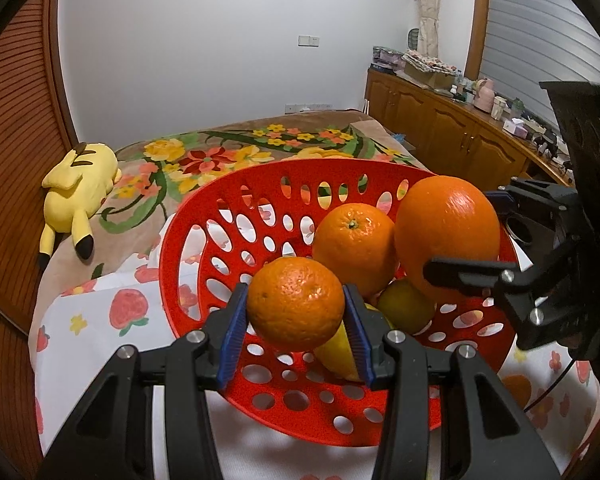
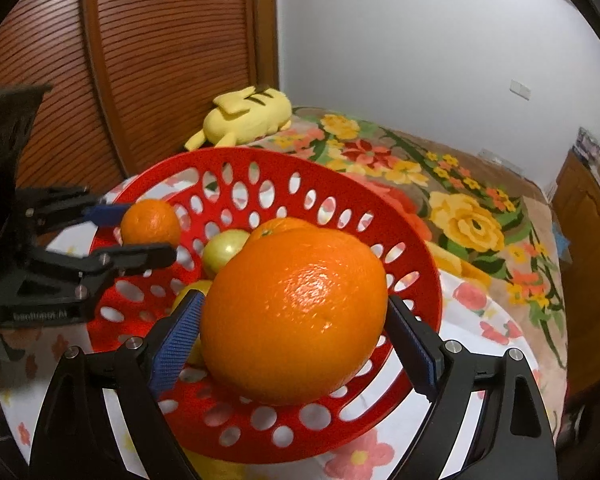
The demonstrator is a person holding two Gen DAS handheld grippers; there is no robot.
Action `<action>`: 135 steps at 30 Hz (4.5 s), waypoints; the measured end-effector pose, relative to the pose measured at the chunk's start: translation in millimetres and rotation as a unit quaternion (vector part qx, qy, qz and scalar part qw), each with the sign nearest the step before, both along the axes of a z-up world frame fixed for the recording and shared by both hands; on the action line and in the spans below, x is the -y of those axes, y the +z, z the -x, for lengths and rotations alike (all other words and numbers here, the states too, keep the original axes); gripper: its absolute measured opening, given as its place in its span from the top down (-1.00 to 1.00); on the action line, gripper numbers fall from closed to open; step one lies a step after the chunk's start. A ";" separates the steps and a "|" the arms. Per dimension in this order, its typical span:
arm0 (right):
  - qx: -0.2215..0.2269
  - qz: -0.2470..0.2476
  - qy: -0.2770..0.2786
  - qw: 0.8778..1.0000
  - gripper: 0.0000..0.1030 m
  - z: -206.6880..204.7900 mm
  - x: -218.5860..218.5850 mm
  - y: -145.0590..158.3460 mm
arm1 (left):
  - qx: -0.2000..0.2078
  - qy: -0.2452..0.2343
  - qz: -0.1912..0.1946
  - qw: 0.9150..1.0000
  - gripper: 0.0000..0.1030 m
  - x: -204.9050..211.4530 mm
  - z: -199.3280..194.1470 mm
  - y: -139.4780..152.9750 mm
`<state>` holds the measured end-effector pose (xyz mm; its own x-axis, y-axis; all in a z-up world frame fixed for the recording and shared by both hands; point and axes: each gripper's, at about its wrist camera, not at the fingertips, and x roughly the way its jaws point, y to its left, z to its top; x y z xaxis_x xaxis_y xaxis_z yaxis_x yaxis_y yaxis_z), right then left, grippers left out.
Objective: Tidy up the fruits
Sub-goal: 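Open both tools to drop the mandarin and big orange into the basket, then move both tools back toward the remaining fruit on the sheet, then grasp a mandarin with the right tool while the left tool grasps another mandarin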
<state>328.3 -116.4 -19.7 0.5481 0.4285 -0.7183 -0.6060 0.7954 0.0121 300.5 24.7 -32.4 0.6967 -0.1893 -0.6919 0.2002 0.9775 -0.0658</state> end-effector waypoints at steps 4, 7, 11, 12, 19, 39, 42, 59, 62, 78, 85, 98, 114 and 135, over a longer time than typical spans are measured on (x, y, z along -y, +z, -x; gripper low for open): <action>0.021 -0.015 -0.016 1.000 -0.77 0.1 7.1 9.1 | 0.002 -0.003 -0.002 1.000 0.12 2.6 0.3 -0.7; 0.020 -0.032 -0.015 0.999 -0.78 -0.6 12.1 16.2 | 0.003 -0.003 -0.001 1.000 0.10 3.9 1.4 -0.9; 0.034 -0.030 -0.016 0.999 -0.78 4.5 13.6 21.2 | 0.005 0.000 0.006 1.000 0.03 2.5 3.3 1.1; 0.034 -0.032 -0.016 0.999 -0.78 5.3 13.9 22.2 | 0.005 -0.001 0.007 1.000 0.03 2.5 4.4 1.8; 0.048 -0.040 -0.021 0.998 -0.78 18.1 15.9 33.6 | 0.016 -0.005 0.015 1.000 -0.03 1.8 17.5 10.5; 0.072 -0.061 -0.050 0.994 -0.78 94.0 48.3 61.0 | 0.049 -0.025 0.031 0.998 -0.30 12.1 80.9 35.7; 0.078 -0.065 -0.061 0.993 -0.78 106.7 55.0 65.2 | 0.054 -0.029 0.030 0.998 -0.32 16.2 94.6 38.9; 0.045 -0.092 -0.119 0.988 -0.77 187.4 86.4 19.1 | 0.030 -0.065 0.039 0.997 -0.33 43.4 153.7 9.9; 0.034 -0.086 -0.129 0.987 -0.74 199.3 88.9 0.4 | 0.026 -0.068 0.029 0.997 -0.33 49.9 160.1 3.7; -0.035 -0.079 -0.133 0.987 -0.24 220.9 89.3 -66.0 | -0.002 -0.080 0.049 0.996 -0.25 62.1 164.2 -27.0; -0.055 -0.072 -0.126 0.988 0.05 217.2 80.3 -80.4 | -0.021 -0.078 0.049 0.995 -0.11 66.8 157.1 -39.5; -0.031 -0.057 -0.135 0.989 0.30 216.8 93.7 -76.0 | -0.049 -0.096 0.041 0.993 0.04 89.5 136.6 -49.2; -0.025 -0.072 -0.142 0.987 0.30 220.3 99.3 -77.8 | -0.084 -0.094 0.032 0.992 0.11 105.6 113.6 -66.6; -0.034 -0.068 -0.137 0.988 0.29 215.4 96.9 -81.5 | -0.049 -0.103 0.031 0.993 0.44 93.8 142.6 -45.3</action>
<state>112.9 -213.3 -101.1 0.6098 0.3658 -0.7031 -0.3616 0.9178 0.1639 157.9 -69.1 -77.7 0.5686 -0.3642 -0.7376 0.3842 0.9104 -0.1534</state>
